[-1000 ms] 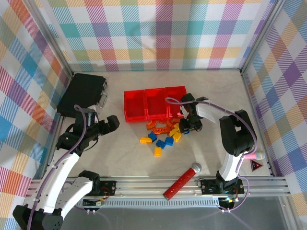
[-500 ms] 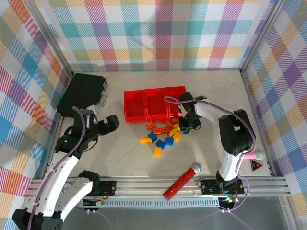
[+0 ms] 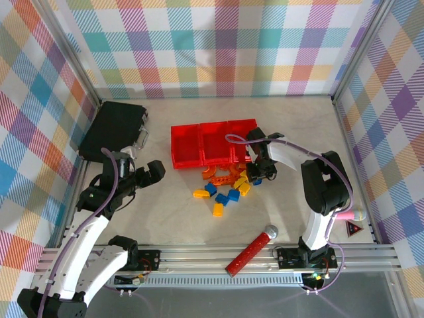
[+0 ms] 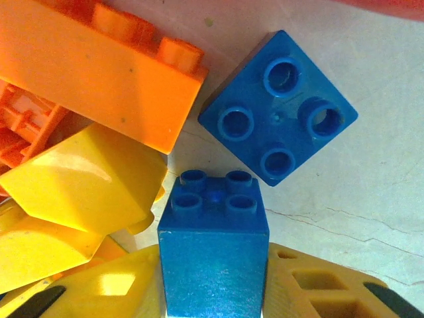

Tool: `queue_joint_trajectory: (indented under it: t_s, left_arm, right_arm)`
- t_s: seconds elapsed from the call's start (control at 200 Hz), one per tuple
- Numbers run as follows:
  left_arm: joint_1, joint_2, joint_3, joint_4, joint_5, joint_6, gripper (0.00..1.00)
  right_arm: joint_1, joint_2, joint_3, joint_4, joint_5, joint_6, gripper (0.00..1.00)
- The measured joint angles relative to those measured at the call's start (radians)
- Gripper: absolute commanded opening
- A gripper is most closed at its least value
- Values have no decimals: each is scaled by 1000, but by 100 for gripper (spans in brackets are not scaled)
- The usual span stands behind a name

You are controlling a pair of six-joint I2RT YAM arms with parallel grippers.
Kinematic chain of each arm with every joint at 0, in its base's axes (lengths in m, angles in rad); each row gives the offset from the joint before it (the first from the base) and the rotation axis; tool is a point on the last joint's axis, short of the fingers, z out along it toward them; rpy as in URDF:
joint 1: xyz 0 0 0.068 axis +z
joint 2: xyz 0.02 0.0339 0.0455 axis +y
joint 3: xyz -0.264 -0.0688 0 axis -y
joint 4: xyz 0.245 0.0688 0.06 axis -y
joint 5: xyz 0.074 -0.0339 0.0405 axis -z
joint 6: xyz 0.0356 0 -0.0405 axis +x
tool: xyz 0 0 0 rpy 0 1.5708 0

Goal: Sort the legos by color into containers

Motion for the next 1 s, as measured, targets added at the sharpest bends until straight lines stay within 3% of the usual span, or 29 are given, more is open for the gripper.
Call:
queue_joint_trajectory:
  t_s: [0.295,0.665,1.0]
  left_arm:
    - [0,0,0,0,3,0,100]
    - [-2,2,0,8,3,-2,100]
    - [-4,23,0,19,13,-27,100]
  right_arm:
    - [7,-1,22,-43,27,11,33]
    - [12,-219,210,-132,37,49,33]
    - [12,51,536,-151,37,32,32]
